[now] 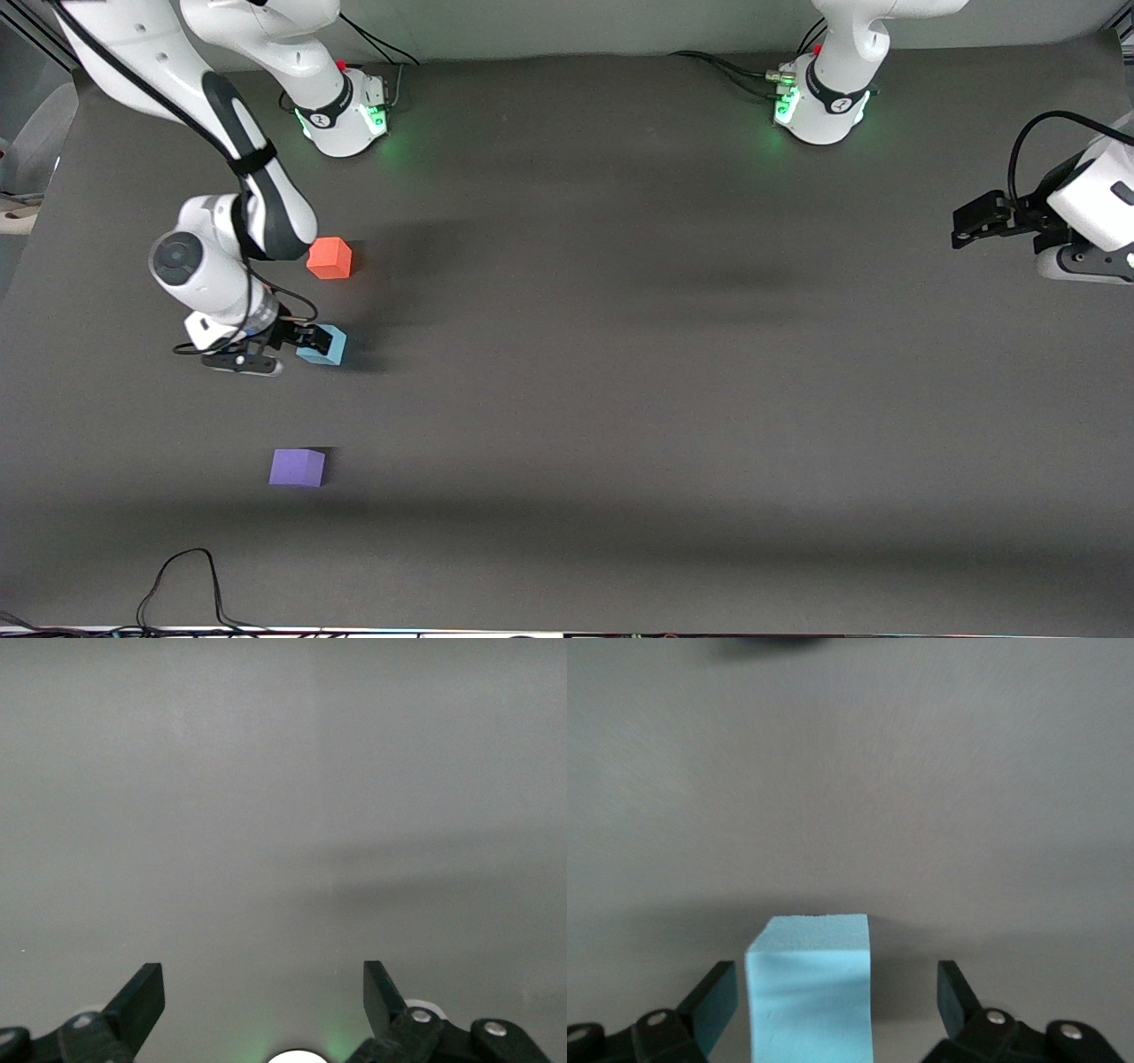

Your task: Place blue block between orange and purple blocks

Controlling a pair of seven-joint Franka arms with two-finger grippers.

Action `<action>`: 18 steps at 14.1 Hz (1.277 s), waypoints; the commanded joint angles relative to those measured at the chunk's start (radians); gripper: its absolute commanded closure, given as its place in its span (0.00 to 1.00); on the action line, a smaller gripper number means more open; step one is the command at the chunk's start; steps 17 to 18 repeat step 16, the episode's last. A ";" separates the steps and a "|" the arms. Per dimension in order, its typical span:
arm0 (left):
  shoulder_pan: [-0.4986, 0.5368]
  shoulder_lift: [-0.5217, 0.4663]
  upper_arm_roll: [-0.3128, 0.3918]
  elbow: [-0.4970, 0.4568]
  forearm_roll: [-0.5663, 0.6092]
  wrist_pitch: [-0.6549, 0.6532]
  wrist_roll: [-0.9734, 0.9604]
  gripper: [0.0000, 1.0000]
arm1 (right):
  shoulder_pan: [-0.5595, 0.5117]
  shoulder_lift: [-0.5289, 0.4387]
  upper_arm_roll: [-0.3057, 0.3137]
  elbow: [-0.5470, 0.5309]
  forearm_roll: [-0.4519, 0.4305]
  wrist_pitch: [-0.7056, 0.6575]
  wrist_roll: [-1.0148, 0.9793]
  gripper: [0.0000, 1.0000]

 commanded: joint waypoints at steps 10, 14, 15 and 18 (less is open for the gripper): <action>-0.009 0.020 0.018 0.035 -0.002 -0.019 0.004 0.00 | -0.021 -0.388 -0.010 0.432 0.028 -0.804 -0.044 0.00; -0.011 0.020 0.018 0.035 -0.002 -0.020 0.002 0.00 | -0.015 -0.386 -0.003 0.431 0.028 -0.806 -0.042 0.00; -0.011 0.020 0.018 0.035 -0.002 -0.020 0.002 0.00 | -0.015 -0.386 -0.003 0.428 0.028 -0.806 -0.044 0.00; -0.011 0.020 0.018 0.035 -0.002 -0.020 0.002 0.00 | -0.014 -0.386 -0.003 0.426 0.028 -0.806 -0.044 0.00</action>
